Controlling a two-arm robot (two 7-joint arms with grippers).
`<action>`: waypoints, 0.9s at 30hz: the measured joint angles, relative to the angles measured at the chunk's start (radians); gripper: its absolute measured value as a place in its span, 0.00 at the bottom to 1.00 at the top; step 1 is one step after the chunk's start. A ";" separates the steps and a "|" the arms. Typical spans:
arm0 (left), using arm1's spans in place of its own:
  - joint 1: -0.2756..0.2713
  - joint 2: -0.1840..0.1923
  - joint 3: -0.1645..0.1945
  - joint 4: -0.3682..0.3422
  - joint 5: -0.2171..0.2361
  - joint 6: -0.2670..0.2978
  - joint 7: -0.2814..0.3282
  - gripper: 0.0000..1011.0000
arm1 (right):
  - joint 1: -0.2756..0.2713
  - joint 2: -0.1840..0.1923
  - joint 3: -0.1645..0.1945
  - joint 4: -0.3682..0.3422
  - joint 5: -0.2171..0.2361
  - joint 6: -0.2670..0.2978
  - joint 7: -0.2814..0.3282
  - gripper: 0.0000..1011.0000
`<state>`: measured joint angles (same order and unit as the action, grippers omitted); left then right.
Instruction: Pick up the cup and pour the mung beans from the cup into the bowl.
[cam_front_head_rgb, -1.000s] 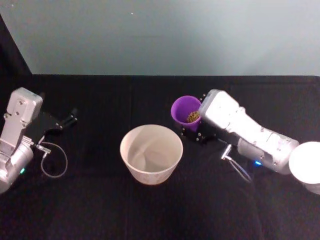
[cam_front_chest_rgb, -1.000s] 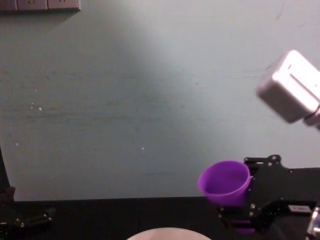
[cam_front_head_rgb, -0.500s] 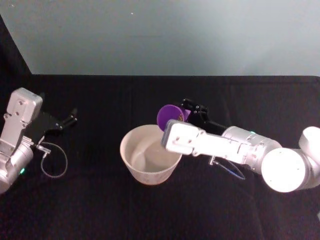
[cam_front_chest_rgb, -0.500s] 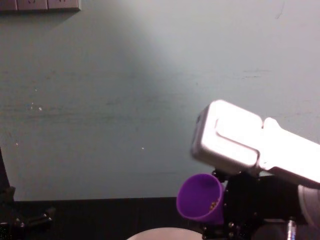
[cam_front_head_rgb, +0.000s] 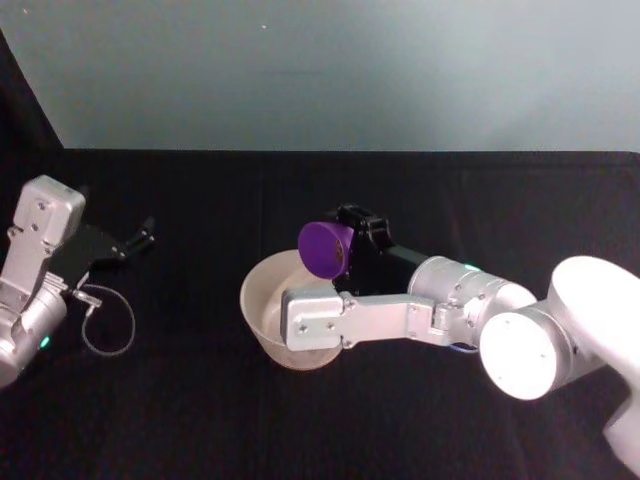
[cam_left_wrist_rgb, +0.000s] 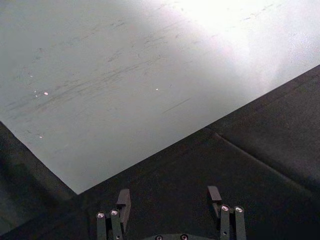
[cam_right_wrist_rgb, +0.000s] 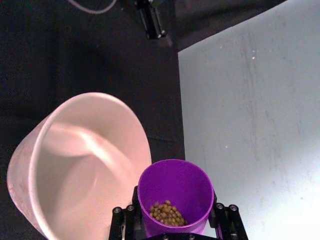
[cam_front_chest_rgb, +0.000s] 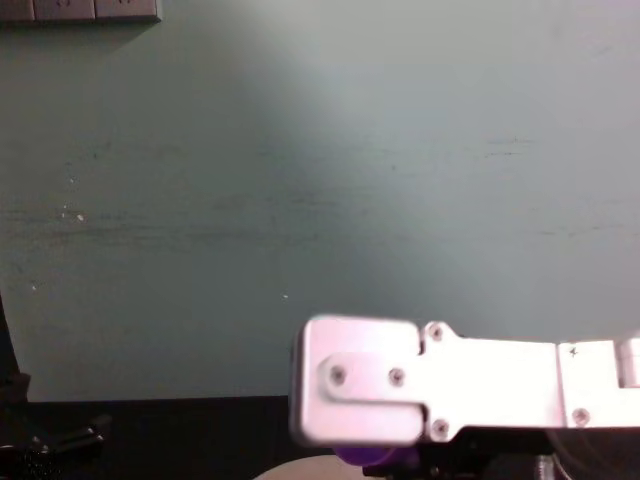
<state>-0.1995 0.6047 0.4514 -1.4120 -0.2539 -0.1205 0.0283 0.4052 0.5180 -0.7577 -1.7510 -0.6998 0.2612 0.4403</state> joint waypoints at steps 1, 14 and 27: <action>0.000 0.000 0.000 0.000 0.000 0.000 0.000 0.99 | 0.002 -0.001 -0.003 0.000 -0.010 0.002 0.002 0.72; 0.000 0.000 0.000 0.000 0.000 0.000 0.000 0.99 | 0.024 -0.016 -0.056 -0.002 -0.163 0.026 0.032 0.72; 0.000 0.000 0.000 0.000 0.000 0.000 0.000 0.99 | 0.034 -0.023 -0.093 -0.011 -0.290 0.034 0.065 0.72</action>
<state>-0.1995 0.6047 0.4513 -1.4120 -0.2539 -0.1205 0.0283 0.4395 0.4951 -0.8509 -1.7620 -0.9897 0.2955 0.5048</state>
